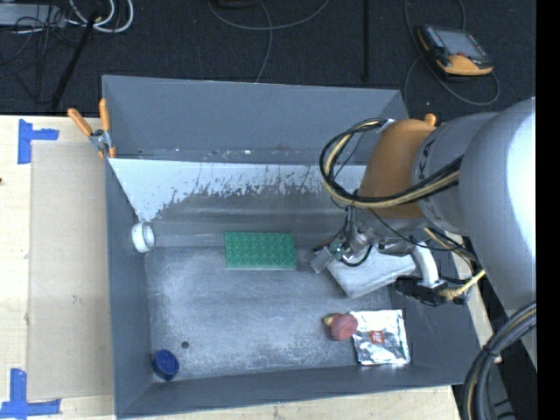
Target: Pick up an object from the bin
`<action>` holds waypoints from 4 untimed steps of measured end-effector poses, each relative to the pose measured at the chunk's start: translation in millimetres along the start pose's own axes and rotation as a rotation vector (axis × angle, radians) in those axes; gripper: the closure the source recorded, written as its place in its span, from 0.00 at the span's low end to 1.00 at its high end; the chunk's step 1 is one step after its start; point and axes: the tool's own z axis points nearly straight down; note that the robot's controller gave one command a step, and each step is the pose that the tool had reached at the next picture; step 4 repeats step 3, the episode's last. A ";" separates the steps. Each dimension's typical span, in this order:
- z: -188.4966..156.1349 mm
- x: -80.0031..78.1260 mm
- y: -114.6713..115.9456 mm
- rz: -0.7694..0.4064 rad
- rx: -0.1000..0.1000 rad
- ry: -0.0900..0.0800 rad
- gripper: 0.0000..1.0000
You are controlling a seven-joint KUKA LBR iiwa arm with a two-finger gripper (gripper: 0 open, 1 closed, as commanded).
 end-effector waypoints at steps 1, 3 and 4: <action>-113.6 6.5 -13.9 -0.025 -0.007 -0.006 1.00; -161.6 50.0 -8.3 -0.048 0.003 0.002 1.00; -161.6 50.0 -8.3 -0.048 0.003 0.002 1.00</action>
Offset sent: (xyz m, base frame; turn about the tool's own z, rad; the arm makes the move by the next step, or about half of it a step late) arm -0.0155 -0.0010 0.1101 -0.0278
